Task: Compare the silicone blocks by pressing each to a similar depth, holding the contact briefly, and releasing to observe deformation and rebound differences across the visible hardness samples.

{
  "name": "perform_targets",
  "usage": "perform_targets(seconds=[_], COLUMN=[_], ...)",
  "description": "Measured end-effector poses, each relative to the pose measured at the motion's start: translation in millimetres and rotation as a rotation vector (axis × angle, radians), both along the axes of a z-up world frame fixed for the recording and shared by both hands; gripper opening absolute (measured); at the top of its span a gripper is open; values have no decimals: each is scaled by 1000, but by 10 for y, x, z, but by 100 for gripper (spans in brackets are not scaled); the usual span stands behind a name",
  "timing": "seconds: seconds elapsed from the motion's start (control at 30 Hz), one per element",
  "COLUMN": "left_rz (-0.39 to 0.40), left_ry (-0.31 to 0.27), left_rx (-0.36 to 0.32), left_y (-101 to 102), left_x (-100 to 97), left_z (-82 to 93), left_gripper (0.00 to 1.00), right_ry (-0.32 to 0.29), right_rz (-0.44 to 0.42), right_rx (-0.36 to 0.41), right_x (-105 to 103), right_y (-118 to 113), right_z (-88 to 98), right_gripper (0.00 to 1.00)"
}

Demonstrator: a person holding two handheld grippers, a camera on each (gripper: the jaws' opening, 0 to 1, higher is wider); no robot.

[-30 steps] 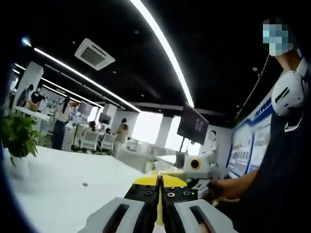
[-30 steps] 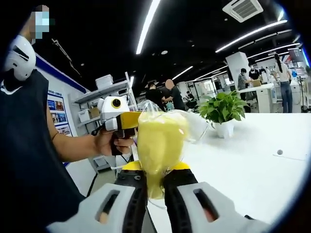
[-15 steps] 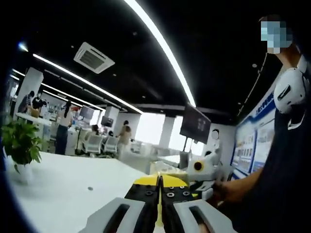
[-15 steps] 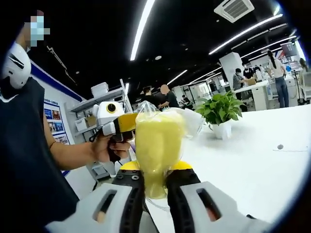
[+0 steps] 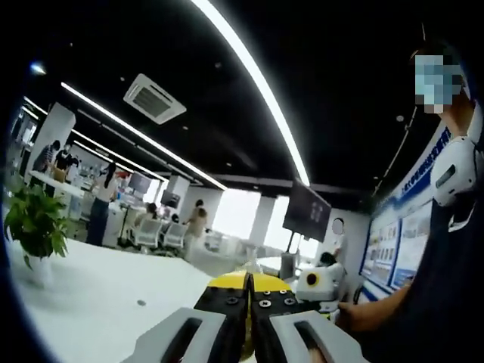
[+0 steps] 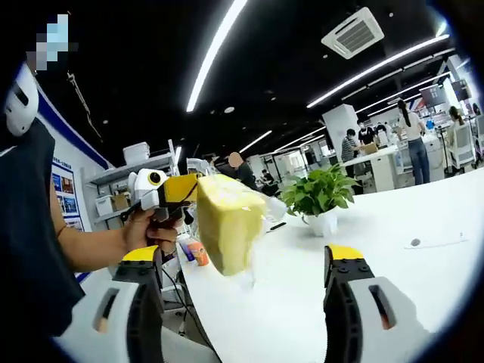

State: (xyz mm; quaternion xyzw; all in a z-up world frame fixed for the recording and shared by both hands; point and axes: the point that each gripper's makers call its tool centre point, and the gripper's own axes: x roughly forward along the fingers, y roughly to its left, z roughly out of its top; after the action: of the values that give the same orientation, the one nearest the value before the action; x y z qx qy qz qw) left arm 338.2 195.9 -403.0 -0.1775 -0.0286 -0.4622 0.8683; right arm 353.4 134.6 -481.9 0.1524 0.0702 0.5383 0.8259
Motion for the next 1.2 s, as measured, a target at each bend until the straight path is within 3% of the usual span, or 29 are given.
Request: perform_targets(seconds=[0.07,0.47,0.57,0.63,0.77,0.97,1.1,1.2], left_rz=[0,-18,-23,-17,-12,2,13,17], left_ry=[4,44,50,69,91,152,202,233], left_rx=[0,-20,-29,-51,-57,-93,-66,-85], left_y=[-2,-44,-27,7,51,160,156,175], left_x=[-2,30,59,104,158,249,269,269], left_z=[-7,-69,-90,-120,-177,-278,-436,-514], left_gripper=[0,0,0,0,0,0,0,0], right_ry=[-4,-105,-102,-89,-114,-75,-38,-23], right_rz=[-31,-129,-160,-188,-297,-367,-398,-418], right_rx=[-11,-125,-140,-162,-275,-290,-297,-307], right_x=[53,164,207,245,364,308,237,196], right_y=[-40,-335,-456,-570,-878,-1261,-1428,-1537], right_z=[-10,-2,-34,-92,-329,-551,-699,-802], right_gripper=[96,96,96,96,96,96,96,96])
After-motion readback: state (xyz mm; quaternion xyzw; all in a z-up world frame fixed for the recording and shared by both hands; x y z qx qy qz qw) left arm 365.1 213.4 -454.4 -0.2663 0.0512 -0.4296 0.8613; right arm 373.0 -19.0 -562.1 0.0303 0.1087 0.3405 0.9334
